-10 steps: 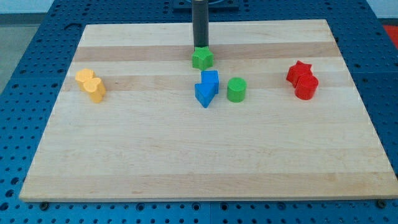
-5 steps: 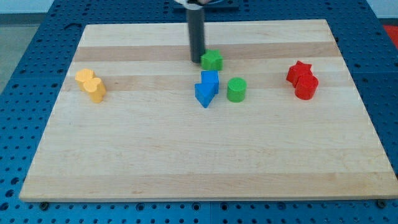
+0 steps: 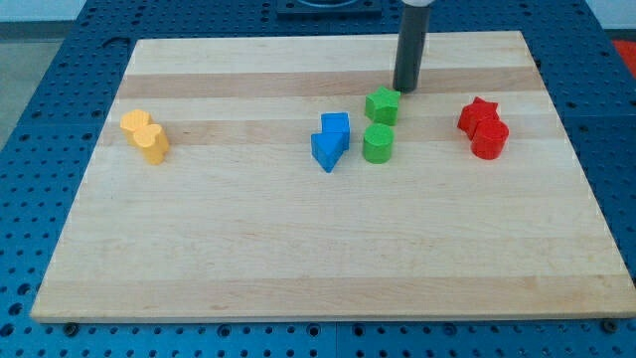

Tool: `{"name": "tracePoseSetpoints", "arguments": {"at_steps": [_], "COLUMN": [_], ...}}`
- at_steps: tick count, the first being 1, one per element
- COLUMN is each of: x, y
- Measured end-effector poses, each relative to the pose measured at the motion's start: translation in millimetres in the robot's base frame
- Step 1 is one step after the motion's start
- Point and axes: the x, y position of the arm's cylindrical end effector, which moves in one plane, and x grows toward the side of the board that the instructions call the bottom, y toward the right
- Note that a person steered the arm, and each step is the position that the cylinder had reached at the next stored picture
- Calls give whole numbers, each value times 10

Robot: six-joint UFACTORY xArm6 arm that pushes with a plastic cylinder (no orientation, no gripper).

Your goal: Move green star to the right side of the blue cube

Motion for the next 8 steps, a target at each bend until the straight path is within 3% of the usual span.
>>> {"name": "tracePoseSetpoints", "arguments": {"at_steps": [3,6,8], "x": [310,499,-41], "y": [-467,-564,-152]}}
